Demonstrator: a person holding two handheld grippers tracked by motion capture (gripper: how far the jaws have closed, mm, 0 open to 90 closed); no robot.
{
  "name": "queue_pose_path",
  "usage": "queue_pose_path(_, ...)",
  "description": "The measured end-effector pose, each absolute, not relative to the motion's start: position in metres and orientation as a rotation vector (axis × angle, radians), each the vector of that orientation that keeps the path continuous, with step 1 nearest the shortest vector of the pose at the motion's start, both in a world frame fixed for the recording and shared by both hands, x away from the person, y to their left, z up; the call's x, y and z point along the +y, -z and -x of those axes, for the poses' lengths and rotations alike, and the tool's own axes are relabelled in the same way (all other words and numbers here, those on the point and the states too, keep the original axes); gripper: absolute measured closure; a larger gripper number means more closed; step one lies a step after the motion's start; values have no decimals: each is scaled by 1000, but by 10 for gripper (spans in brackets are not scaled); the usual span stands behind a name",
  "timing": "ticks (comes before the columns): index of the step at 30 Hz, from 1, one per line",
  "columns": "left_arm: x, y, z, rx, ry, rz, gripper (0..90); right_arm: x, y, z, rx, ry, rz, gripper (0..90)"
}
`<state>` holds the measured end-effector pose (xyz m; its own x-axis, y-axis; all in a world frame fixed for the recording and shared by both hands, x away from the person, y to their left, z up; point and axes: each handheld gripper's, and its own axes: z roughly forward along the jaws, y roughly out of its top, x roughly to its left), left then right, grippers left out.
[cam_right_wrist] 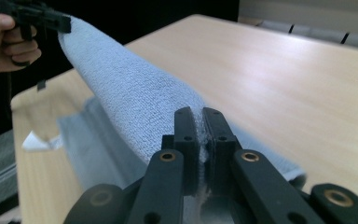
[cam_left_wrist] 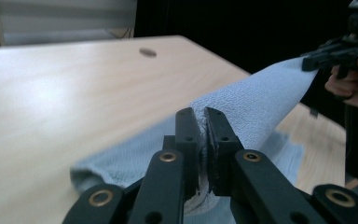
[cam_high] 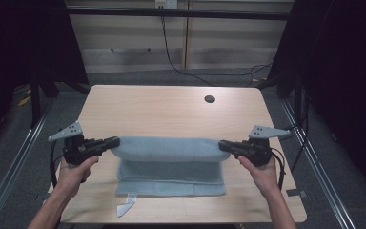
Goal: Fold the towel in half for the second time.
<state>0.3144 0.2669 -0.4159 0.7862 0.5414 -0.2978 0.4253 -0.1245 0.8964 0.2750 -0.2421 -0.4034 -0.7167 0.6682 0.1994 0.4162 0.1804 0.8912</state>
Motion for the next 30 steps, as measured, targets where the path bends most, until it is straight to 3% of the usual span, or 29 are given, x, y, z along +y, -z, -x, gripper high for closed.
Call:
queue_pose_path(14,272,467,-267,773,-35,-1886,839,-233,459,-229,2394,-1435,-1094,838)
queue_pose_path(20,272,482,-257,779,8,-1963,813,-232,480,-219,2474,-1385,-1127,774)
queue_pose_path(24,273,483,-253,779,19,-1952,736,-235,485,-216,2469,-1397,-1153,698)
queue_pose_path(30,274,467,-259,780,-26,-1908,513,-237,460,-220,2346,-1482,-1136,587)
